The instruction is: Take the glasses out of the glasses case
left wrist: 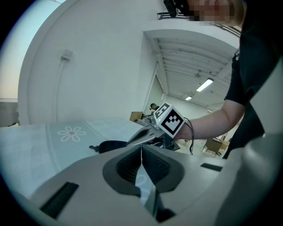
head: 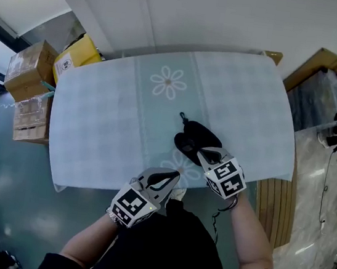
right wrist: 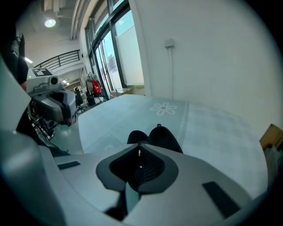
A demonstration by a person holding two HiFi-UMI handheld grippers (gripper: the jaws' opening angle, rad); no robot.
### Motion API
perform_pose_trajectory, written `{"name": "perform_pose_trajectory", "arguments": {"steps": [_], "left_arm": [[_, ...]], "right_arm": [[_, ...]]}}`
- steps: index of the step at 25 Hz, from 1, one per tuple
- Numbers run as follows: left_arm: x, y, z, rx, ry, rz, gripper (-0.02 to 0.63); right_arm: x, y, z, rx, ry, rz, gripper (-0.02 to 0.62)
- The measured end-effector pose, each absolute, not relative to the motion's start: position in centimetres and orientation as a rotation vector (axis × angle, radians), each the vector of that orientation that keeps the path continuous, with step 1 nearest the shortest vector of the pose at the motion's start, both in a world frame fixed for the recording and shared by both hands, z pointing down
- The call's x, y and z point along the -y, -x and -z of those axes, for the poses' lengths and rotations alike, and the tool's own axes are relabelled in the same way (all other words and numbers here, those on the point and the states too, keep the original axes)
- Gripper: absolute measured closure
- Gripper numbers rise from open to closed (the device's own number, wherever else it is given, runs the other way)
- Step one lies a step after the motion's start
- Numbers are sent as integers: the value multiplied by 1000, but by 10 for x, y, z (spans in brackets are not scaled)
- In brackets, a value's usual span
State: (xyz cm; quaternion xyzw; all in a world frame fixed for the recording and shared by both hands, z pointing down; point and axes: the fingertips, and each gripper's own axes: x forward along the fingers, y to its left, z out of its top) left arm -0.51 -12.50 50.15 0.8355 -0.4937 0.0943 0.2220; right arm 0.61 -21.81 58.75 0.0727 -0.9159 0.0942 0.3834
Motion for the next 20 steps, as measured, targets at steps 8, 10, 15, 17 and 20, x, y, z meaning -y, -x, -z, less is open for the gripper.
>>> {"name": "perform_pose_trajectory", "arguments": {"steps": [8,10,15,17,20], "left_arm": [[118,15,-508,1433,-2256,-236,575],[116,17,-509,1444,-2248,-232,575],[111,20,-513,1470,-2215,-216,575],[110,22,-514,1482,-2199,-212,575],[108,26,-515,1497,-2180,-208,575]], "right_arm": [[220,0,-612,2205,-82,-102,525],[219,3,-619,2174,-54,-77,522],[219,3,-634,2092,6,-40,514],[221,4,-640,2070,17,-36,512],[223,7,-646,2047,32,-38,514]]}}
